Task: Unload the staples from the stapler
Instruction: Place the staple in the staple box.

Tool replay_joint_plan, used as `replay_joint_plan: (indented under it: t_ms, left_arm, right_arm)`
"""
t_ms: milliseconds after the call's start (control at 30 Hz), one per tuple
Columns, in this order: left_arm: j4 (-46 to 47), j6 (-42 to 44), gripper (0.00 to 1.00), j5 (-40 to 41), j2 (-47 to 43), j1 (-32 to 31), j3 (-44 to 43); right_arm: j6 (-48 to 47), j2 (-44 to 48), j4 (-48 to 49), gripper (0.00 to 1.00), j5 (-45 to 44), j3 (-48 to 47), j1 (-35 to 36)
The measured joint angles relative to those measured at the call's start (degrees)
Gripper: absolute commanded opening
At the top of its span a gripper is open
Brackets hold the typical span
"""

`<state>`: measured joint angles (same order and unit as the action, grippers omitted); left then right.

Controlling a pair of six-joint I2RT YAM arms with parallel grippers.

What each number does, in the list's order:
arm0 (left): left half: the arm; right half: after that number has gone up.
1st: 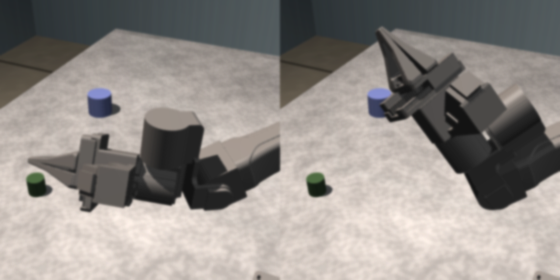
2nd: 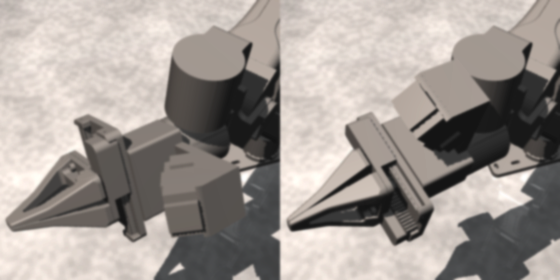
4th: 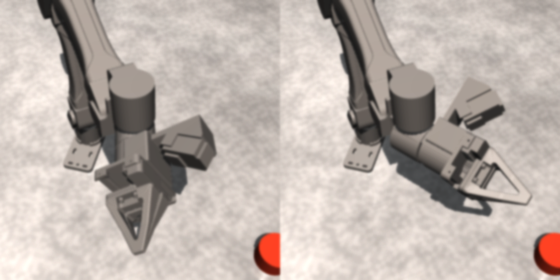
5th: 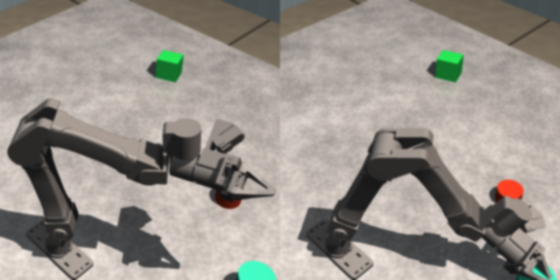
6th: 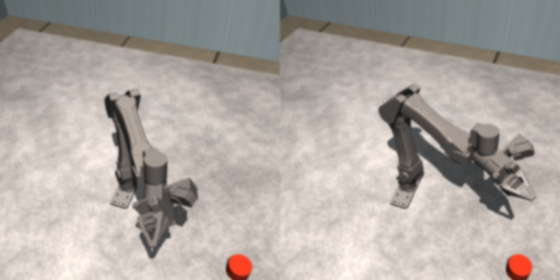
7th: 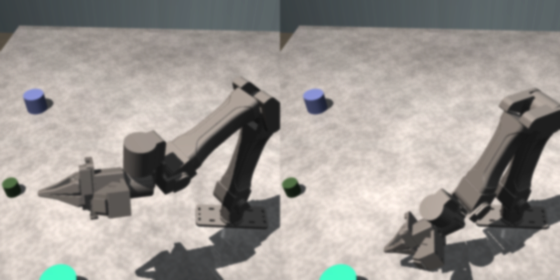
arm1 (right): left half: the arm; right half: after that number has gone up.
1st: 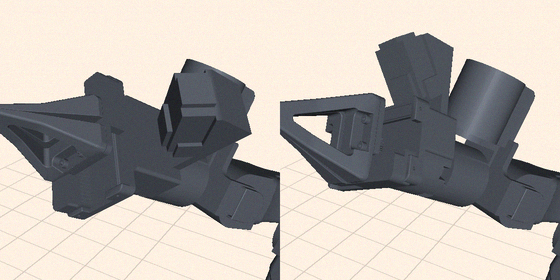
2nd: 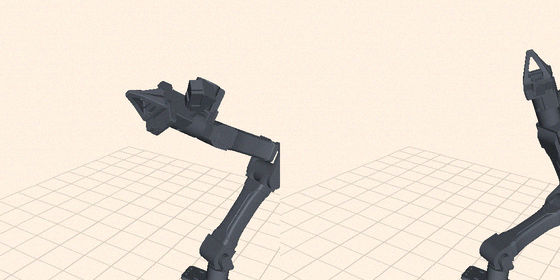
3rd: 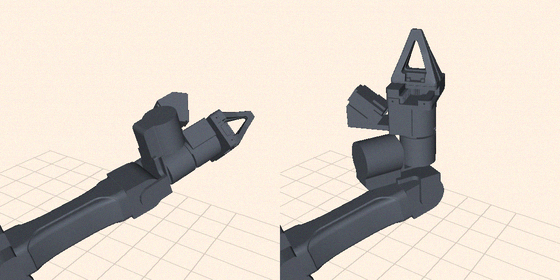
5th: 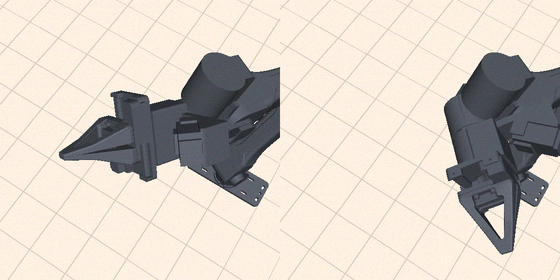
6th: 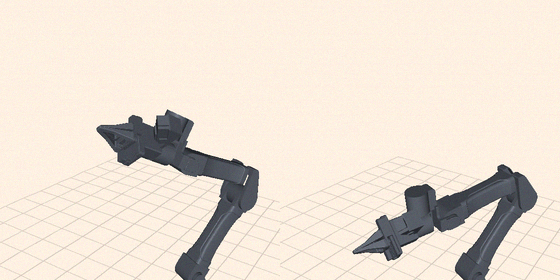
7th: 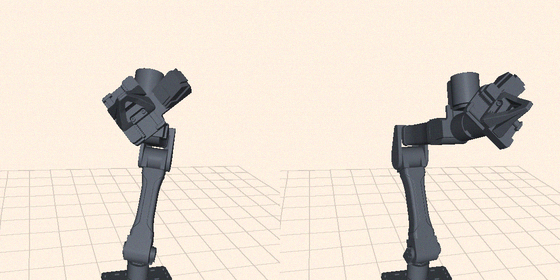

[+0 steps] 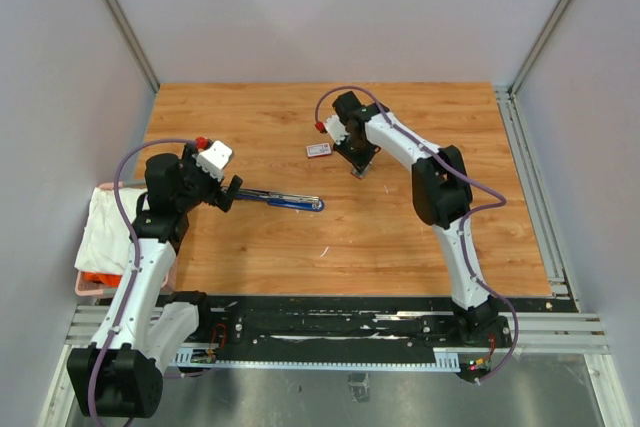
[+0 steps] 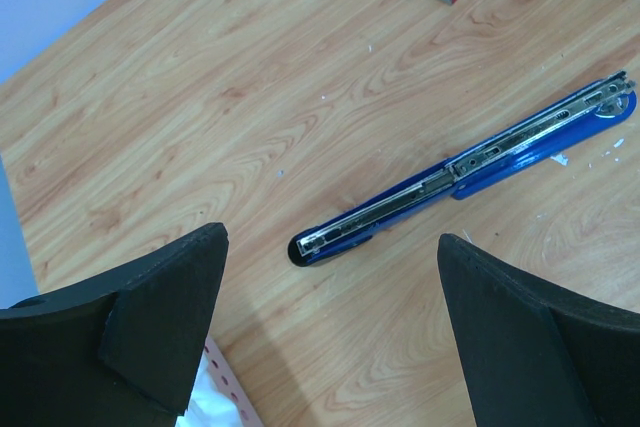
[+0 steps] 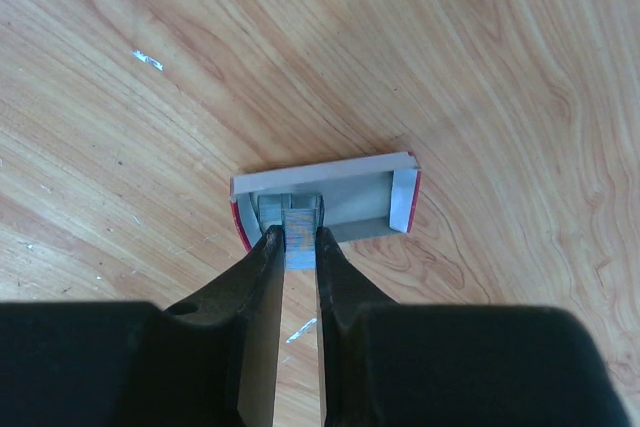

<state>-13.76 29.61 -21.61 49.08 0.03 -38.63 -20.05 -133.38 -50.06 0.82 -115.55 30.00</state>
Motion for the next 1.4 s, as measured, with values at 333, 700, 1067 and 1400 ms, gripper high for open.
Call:
replay_joint_plan:
  t_ms: [333, 700, 1067, 1400]
  left_arm:
    - [0.00, 0.00, 0.98, 0.00, 0.07, 0.00, 0.09]
    - [0.02, 0.02, 0.98, 0.00, 0.11, 0.00, 0.11]
    - [0.02, 0.15, 0.98, 0.00, 0.15, 0.00, 0.11]
    - [0.02, 0.15, 0.98, 0.00, 0.15, 0.00, 0.11]
  right_arm:
    - [-0.98, -0.09, -0.42, 0.16, 0.09, 0.00, 0.68]
    - [-1.01, -0.37, -0.76, 0.17, 0.04, -1.31, 0.85]
    - [-1.01, -1.14, -0.81, 0.17, 0.04, -1.31, 1.03]
    - [-1.01, -1.55, -0.83, 0.17, 0.04, -1.31, 1.03]
